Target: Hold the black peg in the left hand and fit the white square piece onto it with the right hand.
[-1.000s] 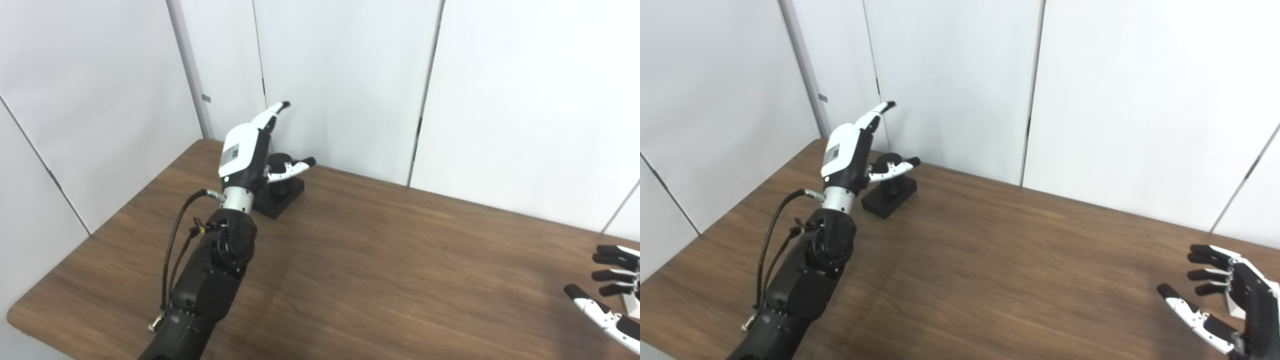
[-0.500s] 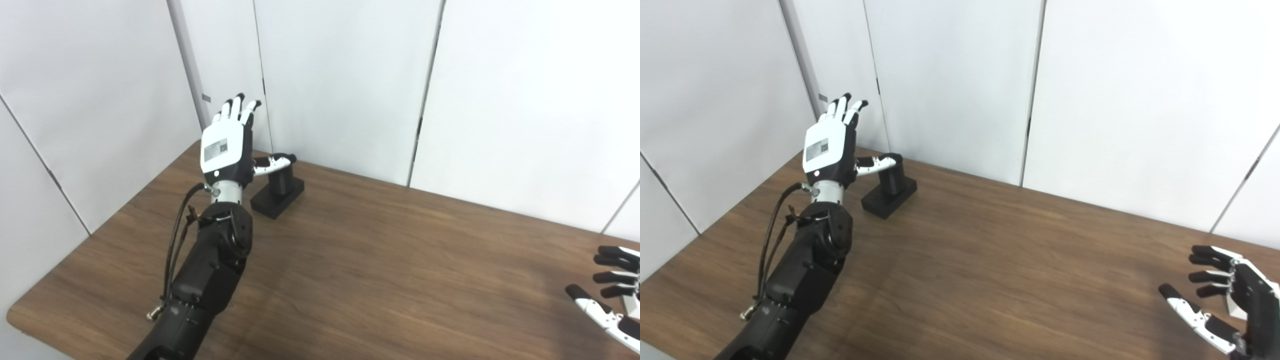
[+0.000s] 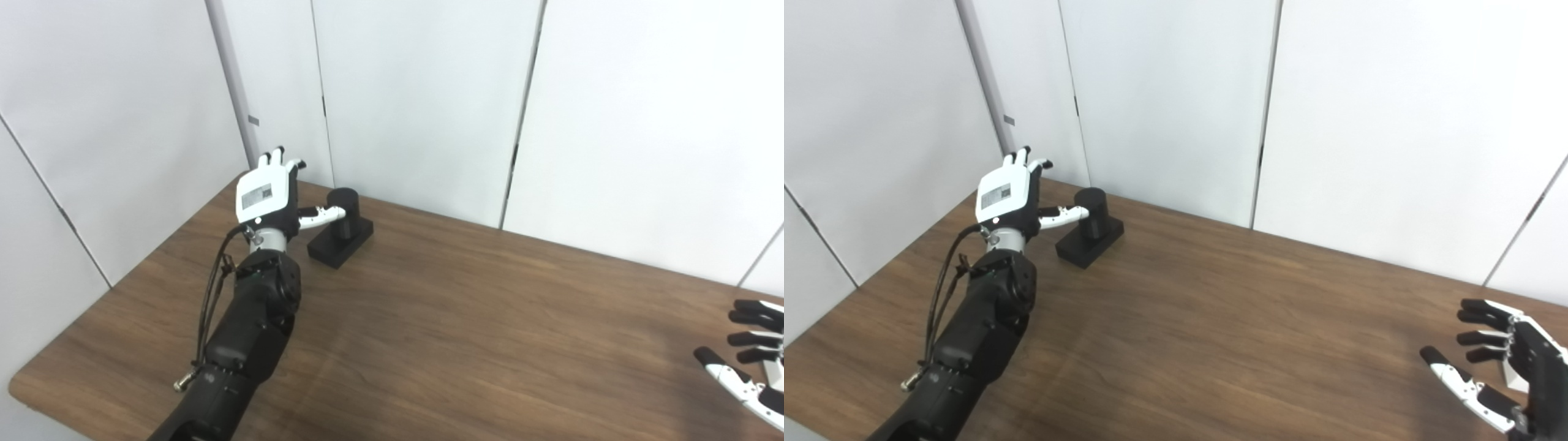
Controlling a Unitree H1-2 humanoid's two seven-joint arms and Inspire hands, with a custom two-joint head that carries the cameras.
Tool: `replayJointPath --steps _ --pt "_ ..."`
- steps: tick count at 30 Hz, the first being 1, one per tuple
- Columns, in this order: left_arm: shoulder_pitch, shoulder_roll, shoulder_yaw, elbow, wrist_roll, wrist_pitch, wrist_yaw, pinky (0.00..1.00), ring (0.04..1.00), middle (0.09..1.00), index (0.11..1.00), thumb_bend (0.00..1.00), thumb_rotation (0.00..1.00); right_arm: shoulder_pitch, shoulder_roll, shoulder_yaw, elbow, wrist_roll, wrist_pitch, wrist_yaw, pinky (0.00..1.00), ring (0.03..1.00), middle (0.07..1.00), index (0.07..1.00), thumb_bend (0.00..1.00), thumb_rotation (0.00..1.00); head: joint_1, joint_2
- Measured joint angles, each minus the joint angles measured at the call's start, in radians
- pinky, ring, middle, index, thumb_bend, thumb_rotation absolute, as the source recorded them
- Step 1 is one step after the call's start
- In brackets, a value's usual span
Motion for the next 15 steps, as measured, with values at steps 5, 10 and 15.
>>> replayJointPath --steps 5,10,15 --pt "0.000 0.001 -0.003 0.044 0.015 0.000 -0.028 0.90 1.000 1.000 0.838 1.00 0.71 0.000 0.001 0.000 -0.004 -0.001 0.008 0.002 0.44 0.544 0.644 0.652 0.44 0.00 -0.011 0.009" --pt "-0.006 0.002 -0.012 0.125 0.011 0.000 -0.023 0.93 1.000 1.000 0.849 1.00 0.76 0.000 0.002 0.001 -0.028 -0.001 0.019 0.010 0.44 0.544 0.647 0.654 0.43 0.00 -0.015 0.012" --pt "-0.013 0.004 -0.027 0.205 0.006 0.000 -0.022 0.94 1.000 1.000 0.846 1.00 0.74 0.000 0.003 0.000 -0.034 0.000 0.026 0.012 0.44 0.548 0.651 0.650 0.43 0.00 -0.018 0.017"
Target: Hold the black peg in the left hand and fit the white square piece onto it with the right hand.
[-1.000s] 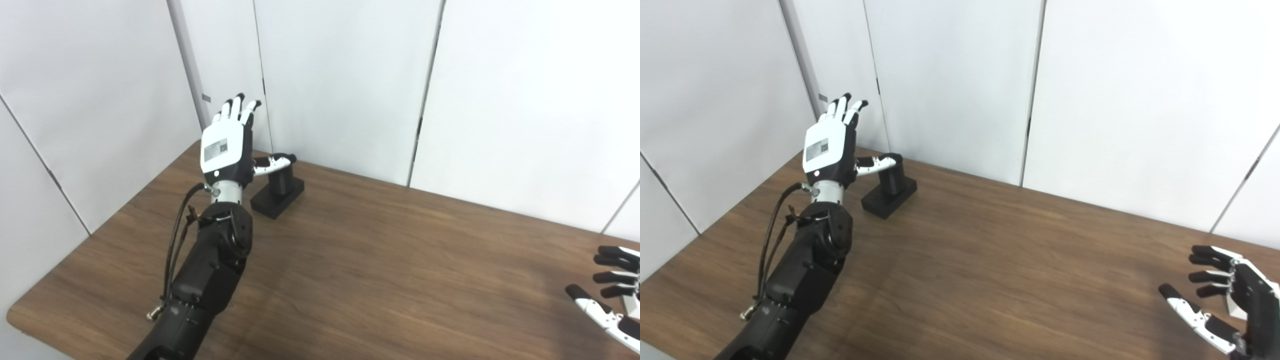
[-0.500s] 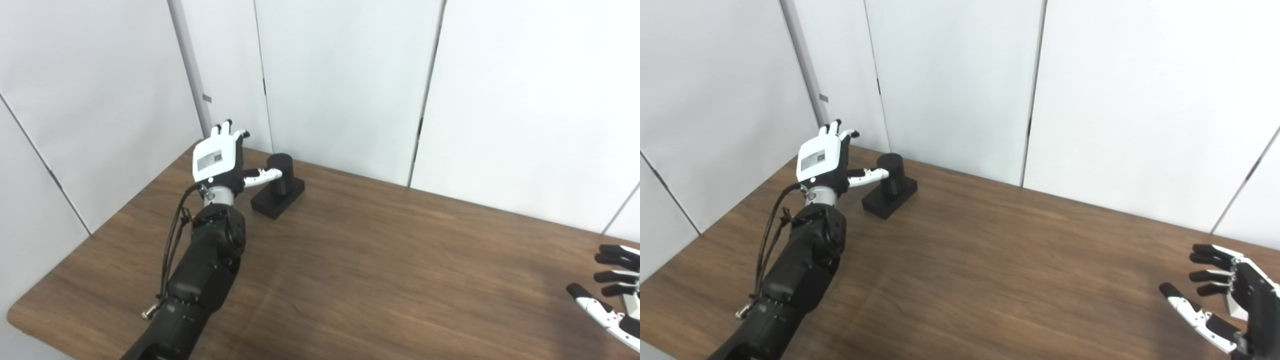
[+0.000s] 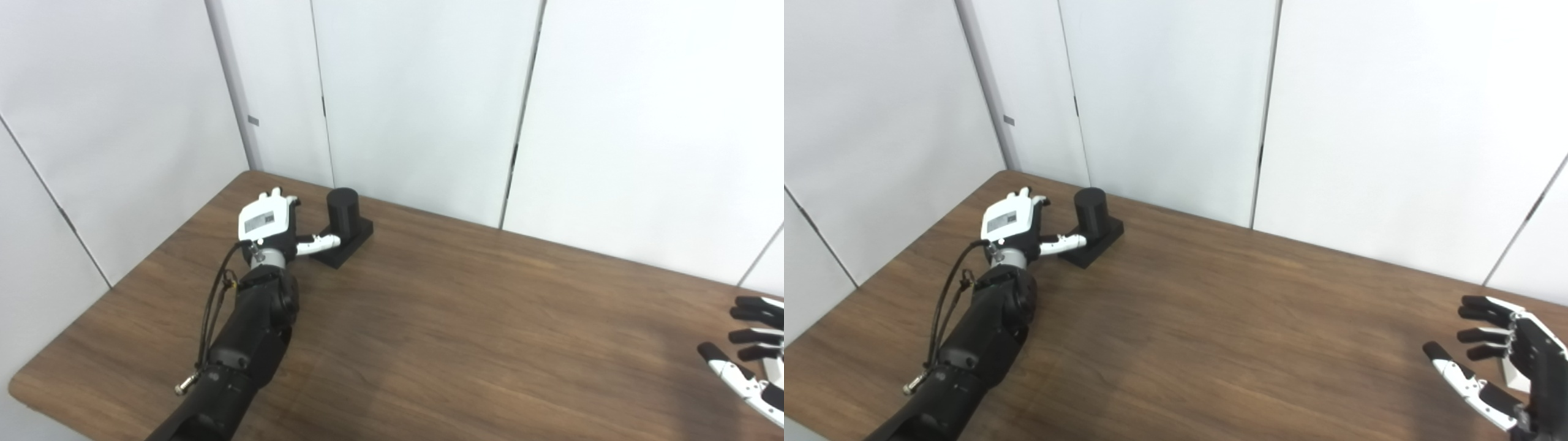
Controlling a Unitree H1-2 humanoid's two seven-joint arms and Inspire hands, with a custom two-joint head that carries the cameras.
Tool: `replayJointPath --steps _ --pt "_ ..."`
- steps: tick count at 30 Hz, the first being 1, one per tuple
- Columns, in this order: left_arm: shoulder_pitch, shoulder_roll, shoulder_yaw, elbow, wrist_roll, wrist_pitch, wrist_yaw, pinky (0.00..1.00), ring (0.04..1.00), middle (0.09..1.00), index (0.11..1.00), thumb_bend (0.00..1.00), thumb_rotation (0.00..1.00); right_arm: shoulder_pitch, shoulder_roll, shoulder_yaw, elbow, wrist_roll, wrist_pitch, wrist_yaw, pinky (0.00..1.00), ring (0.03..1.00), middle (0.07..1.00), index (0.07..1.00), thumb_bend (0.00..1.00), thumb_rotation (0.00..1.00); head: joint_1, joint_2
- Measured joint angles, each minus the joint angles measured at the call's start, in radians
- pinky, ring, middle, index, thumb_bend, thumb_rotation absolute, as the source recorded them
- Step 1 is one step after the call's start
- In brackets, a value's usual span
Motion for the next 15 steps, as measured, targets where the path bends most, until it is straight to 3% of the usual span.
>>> replayJointPath --steps 15 --pt "-0.059 0.000 -0.055 0.102 -0.043 0.000 -0.001 0.98 1.000 1.000 0.838 1.00 0.73 0.002 0.009 0.000 -0.004 -0.004 0.016 0.000 0.44 0.541 0.654 0.656 0.45 0.00 -0.017 0.012"
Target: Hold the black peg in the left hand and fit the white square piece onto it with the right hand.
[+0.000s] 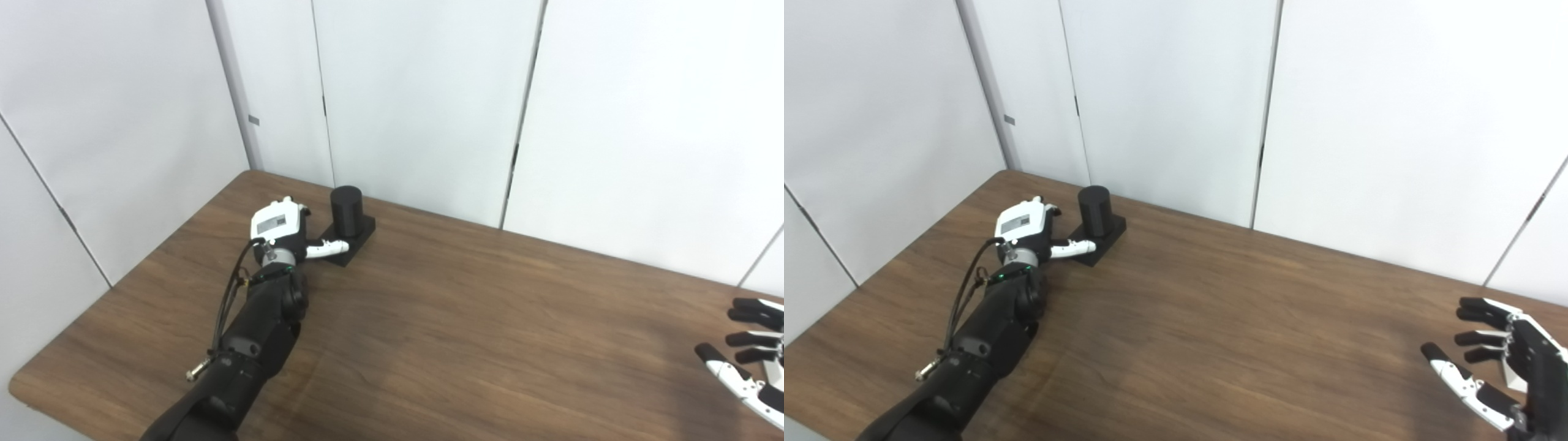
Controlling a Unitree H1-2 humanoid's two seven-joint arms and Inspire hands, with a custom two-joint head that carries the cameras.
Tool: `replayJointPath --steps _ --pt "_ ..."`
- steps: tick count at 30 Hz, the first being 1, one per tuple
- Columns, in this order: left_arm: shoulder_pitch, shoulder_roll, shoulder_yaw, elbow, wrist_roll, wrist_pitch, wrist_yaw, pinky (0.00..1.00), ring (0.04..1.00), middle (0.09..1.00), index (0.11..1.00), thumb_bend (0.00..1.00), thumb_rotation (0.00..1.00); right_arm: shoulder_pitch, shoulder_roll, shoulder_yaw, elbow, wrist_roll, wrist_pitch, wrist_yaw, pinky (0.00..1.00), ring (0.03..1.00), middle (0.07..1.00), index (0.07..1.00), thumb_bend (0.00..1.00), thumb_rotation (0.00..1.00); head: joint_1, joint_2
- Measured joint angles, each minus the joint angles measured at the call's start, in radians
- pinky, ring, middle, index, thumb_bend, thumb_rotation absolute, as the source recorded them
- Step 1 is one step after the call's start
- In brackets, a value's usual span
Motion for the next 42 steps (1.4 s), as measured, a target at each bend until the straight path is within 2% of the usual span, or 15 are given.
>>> replayJointPath --steps 7,14,21,25,31,42 --pt "-0.005 0.000 -0.018 0.002 -0.038 0.000 0.006 0.99 1.000 1.000 0.836 1.00 0.70 0.000 0.000 0.000 0.000 0.000 0.001 0.000 0.44 0.548 0.656 0.659 0.44 0.00 0.002 0.003" --pt "-0.014 0.001 -0.053 0.011 -0.068 0.000 0.032 0.93 1.000 1.000 0.828 1.00 0.70 0.000 0.000 -0.002 0.000 0.000 0.001 0.000 0.46 0.550 0.659 0.662 0.45 0.00 0.000 0.006" --pt "-0.013 0.002 -0.054 0.009 -0.074 0.000 0.033 0.95 1.000 1.000 0.832 1.00 0.71 0.000 -0.001 -0.002 0.004 0.000 0.000 0.000 0.45 0.548 0.656 0.663 0.45 0.00 -0.002 0.009" --pt "-0.010 0.008 -0.057 -0.001 -0.073 0.000 0.032 0.92 1.000 1.000 0.824 1.00 0.71 0.000 -0.001 -0.002 0.006 0.000 0.000 0.000 0.46 0.556 0.659 0.666 0.45 0.00 0.002 0.009" --pt "-0.009 0.016 -0.058 -0.006 -0.073 0.000 0.050 0.90 1.000 1.000 0.815 0.96 0.65 0.000 -0.003 -0.002 0.012 0.000 -0.001 -0.001 0.44 0.548 0.655 0.658 0.45 0.00 0.008 0.011" --pt "-0.006 0.031 -0.044 -0.044 -0.072 0.000 0.055 0.90 1.000 1.000 0.811 0.96 0.64 0.000 -0.005 -0.002 0.028 0.002 -0.001 -0.001 0.46 0.550 0.657 0.662 0.45 0.00 0.008 0.015"
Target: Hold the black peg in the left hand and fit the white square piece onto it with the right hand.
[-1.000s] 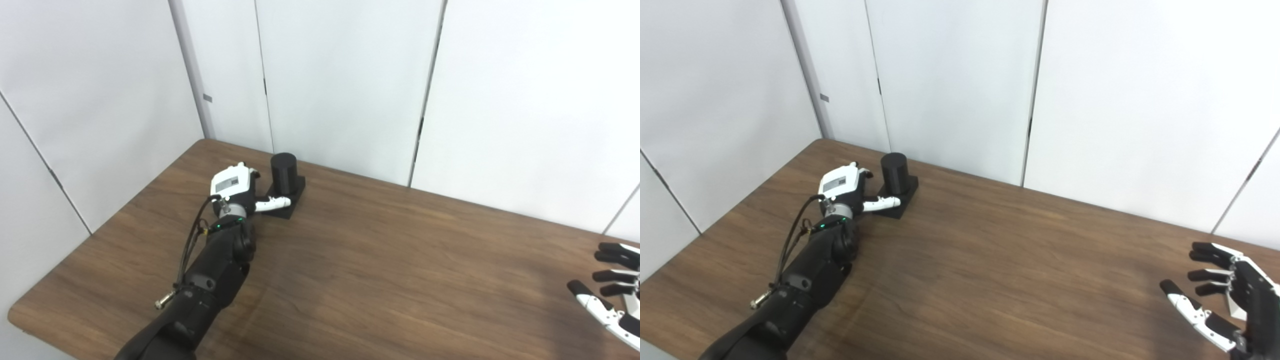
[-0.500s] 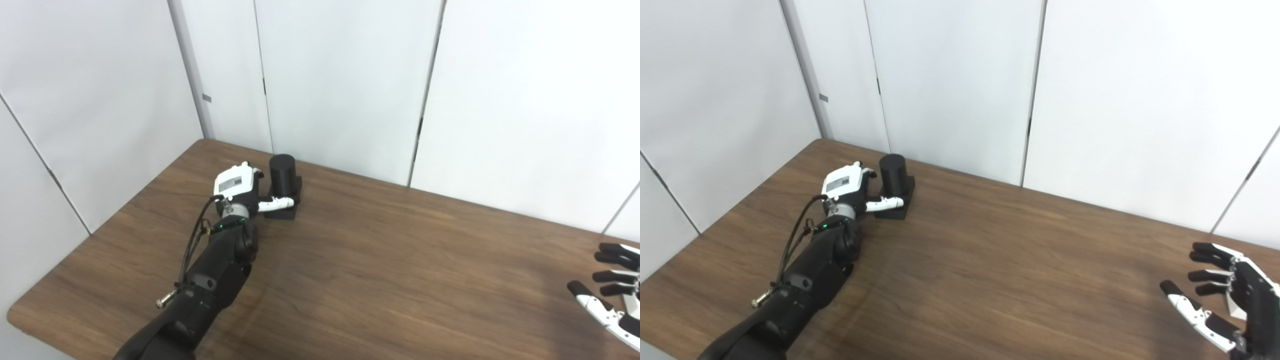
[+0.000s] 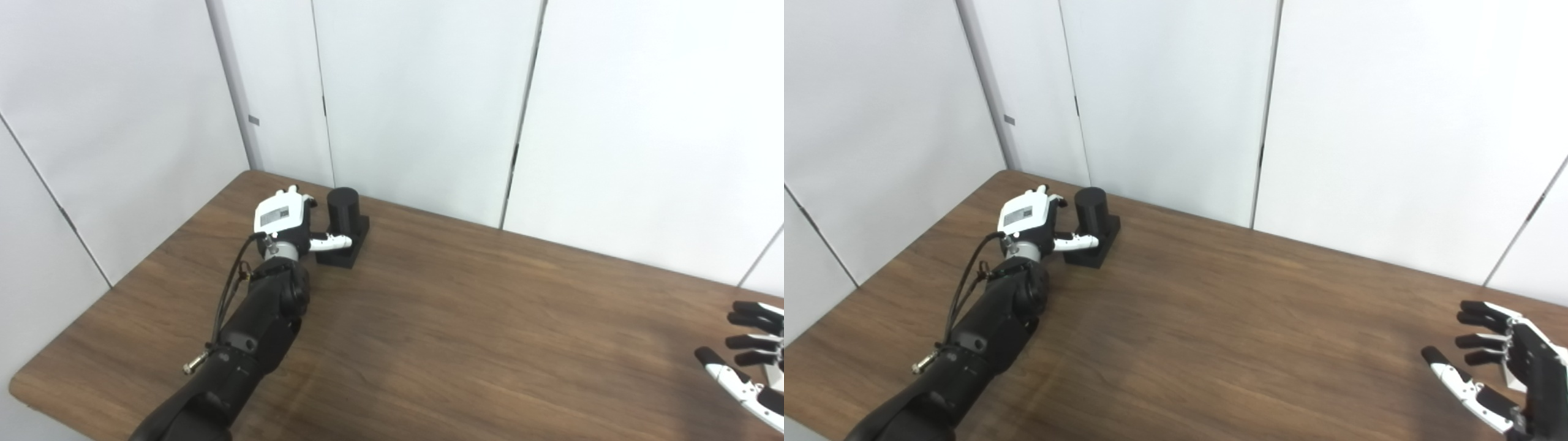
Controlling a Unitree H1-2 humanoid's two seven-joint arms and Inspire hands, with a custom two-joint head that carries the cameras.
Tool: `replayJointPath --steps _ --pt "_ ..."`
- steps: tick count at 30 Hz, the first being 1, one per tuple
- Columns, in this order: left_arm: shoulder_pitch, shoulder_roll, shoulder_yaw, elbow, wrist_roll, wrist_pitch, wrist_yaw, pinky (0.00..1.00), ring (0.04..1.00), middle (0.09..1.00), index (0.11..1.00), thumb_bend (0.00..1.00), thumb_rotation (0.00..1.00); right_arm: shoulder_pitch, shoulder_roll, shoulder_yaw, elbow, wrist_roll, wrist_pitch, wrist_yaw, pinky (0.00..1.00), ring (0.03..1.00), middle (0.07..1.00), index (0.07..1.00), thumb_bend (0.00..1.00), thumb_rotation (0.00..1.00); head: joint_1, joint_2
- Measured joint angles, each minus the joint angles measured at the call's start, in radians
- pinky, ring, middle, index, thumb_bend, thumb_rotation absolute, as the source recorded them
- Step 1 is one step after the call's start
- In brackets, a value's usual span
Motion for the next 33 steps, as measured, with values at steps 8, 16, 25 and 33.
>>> replayJointPath --steps 8,16,25,33 --pt "0.000 0.002 -0.008 -0.016 0.000 0.000 0.002 0.87 1.000 1.000 0.804 0.95 0.65 0.000 0.000 0.001 0.004 -0.002 0.000 0.000 0.46 0.563 0.663 0.667 0.45 0.00 0.000 0.002" --pt "-0.001 0.004 -0.010 -0.036 0.015 0.000 -0.007 0.87 1.000 1.000 0.813 0.97 0.66 0.000 0.000 0.002 0.008 -0.004 0.000 -0.001 0.47 0.560 0.661 0.666 0.45 0.00 -0.002 0.005" --pt "-0.001 -0.028 -0.008 -0.054 0.051 0.000 -0.012 0.82 1.000 0.999 0.806 1.00 0.72 0.000 0.001 0.002 0.014 -0.004 -0.007 -0.002 0.45 0.554 0.656 0.658 0.45 0.00 -0.003 0.008" --pt "-0.002 -0.045 0.009 -0.045 0.081 0.000 -0.012 0.85 1.000 0.998 0.803 1.00 0.73 0.000 0.001 0.000 0.010 -0.003 -0.006 -0.002 0.45 0.556 0.659 0.651 0.45 0.00 -0.003 0.017"
